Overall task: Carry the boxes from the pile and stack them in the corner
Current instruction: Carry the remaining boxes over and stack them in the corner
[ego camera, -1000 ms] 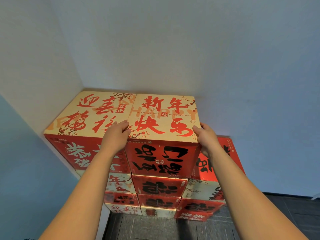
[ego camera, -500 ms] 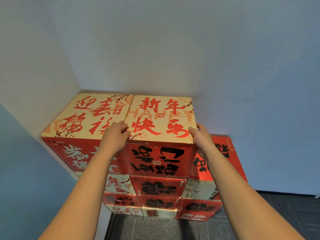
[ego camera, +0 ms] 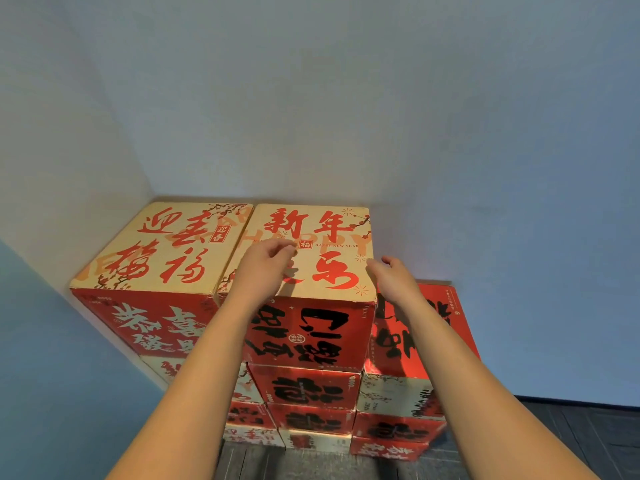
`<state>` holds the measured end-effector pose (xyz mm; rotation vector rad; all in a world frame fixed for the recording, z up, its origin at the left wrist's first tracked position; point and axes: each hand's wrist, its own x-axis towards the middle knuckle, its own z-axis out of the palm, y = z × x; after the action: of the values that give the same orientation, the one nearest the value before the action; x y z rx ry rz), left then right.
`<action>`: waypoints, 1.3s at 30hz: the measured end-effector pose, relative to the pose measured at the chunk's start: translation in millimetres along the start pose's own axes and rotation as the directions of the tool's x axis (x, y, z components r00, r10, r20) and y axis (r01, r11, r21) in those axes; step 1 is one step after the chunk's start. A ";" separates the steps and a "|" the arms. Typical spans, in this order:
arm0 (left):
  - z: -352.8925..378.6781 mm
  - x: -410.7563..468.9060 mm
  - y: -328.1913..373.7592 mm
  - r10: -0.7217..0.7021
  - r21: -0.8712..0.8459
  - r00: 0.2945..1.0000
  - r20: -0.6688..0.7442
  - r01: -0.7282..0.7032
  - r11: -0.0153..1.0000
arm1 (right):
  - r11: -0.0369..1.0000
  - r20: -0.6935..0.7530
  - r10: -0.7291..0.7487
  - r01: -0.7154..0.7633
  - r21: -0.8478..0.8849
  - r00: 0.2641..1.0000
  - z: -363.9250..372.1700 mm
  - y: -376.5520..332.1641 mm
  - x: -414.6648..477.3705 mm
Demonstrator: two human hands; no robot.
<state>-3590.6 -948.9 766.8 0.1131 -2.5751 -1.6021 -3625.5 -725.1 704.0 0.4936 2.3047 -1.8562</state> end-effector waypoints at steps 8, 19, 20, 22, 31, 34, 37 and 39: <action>36.8 -0.9 38.4 0.020 -0.274 0.973 0.229 0.045 0.961 | 0.992 -0.251 -0.083 0.105 0.075 0.964 -38.9 -6.7 -36.3; 138.1 -81.0 70.1 0.161 -0.415 0.696 0.700 0.213 0.884 | 0.892 -0.645 0.083 0.232 0.388 0.760 -102.0 47.6 -196.9; 150.6 -98.0 74.6 0.167 -0.406 0.661 0.731 0.226 0.885 | 0.888 -0.683 0.103 0.242 0.391 0.724 -112.0 56.9 -217.7; 173.2 -136.8 85.6 0.184 -0.383 0.583 0.791 0.238 0.893 | 0.881 -0.750 0.147 0.260 0.396 0.645 -132.2 75.1 -261.6; 241.6 -379.3 135.0 0.258 -0.288 0.165 0.952 0.196 0.937 | 0.820 -0.910 0.315 0.406 0.404 0.270 -193.9 167.0 -510.3; 254.2 -490.8 146.4 0.253 -0.254 0.025 0.967 0.164 0.953 | 0.800 -0.923 0.353 0.462 0.383 0.153 -205.1 210.1 -614.2; 255.6 -612.8 153.3 0.253 -0.241 -0.085 0.964 0.126 0.962 | 0.797 -0.920 0.390 0.485 0.360 0.041 -209.9 251.9 -726.9; 250.9 -694.2 156.6 0.252 -0.236 -0.167 0.953 0.109 0.966 | 0.807 -0.911 0.410 0.481 0.343 -0.037 -210.7 277.8 -803.7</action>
<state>-2935.9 -573.8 761.8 -2.3147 -2.7739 -2.4646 -2759.1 -601.8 745.6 2.9168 1.8193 -2.6970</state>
